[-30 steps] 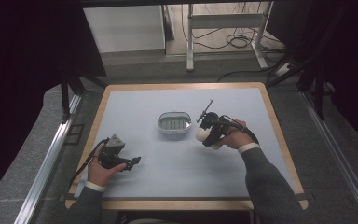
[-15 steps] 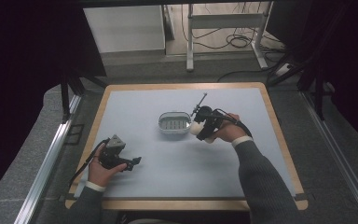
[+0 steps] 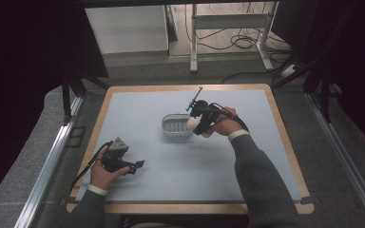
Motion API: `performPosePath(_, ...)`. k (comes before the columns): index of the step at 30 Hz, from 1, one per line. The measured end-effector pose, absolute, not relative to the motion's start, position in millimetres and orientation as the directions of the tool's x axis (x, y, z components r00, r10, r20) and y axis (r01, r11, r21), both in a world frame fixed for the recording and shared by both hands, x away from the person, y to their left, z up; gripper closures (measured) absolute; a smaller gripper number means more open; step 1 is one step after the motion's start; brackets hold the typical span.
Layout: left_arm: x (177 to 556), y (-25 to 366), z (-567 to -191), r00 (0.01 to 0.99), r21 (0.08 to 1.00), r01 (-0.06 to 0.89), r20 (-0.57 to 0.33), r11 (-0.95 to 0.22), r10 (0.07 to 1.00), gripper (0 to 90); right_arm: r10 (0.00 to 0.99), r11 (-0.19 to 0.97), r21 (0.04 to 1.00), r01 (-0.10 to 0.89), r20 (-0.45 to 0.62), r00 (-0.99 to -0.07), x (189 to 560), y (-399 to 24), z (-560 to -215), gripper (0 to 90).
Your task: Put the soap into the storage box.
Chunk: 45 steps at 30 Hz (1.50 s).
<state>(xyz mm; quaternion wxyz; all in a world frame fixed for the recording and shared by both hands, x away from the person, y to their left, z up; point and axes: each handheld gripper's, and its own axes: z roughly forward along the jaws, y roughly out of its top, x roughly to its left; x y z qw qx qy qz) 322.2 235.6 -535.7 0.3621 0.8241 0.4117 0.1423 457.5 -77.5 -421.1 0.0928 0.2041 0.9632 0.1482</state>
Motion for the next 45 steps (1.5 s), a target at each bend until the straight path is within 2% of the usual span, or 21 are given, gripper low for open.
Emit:
performPosePath(20, 323.0, 234.4, -537.0, 0.625, 0.712, 0.576, -0.068, -0.401, 0.778, 7.5, 0.354, 0.906, 0.297, 0.303, -0.136, -0.925, 483.1, -43.5, -422.3, 49.4)
performPosePath(25, 323.1, 234.4, -537.0, 0.625, 0.711, 0.577, -0.068, -0.401, 0.778, 7.5, 0.307, 0.920, 0.296, 0.256, -0.140, -0.941, 488.5, -31.2, -427.2, 49.4)
performPosePath(45, 323.8, 234.3, -537.5, 0.631, 0.708, 0.577, -0.069, -0.408, 0.773, 7.4, 0.234, 0.948, 0.254, 0.190, -0.157, -0.960, 498.5, -6.5, -445.1, 49.4)
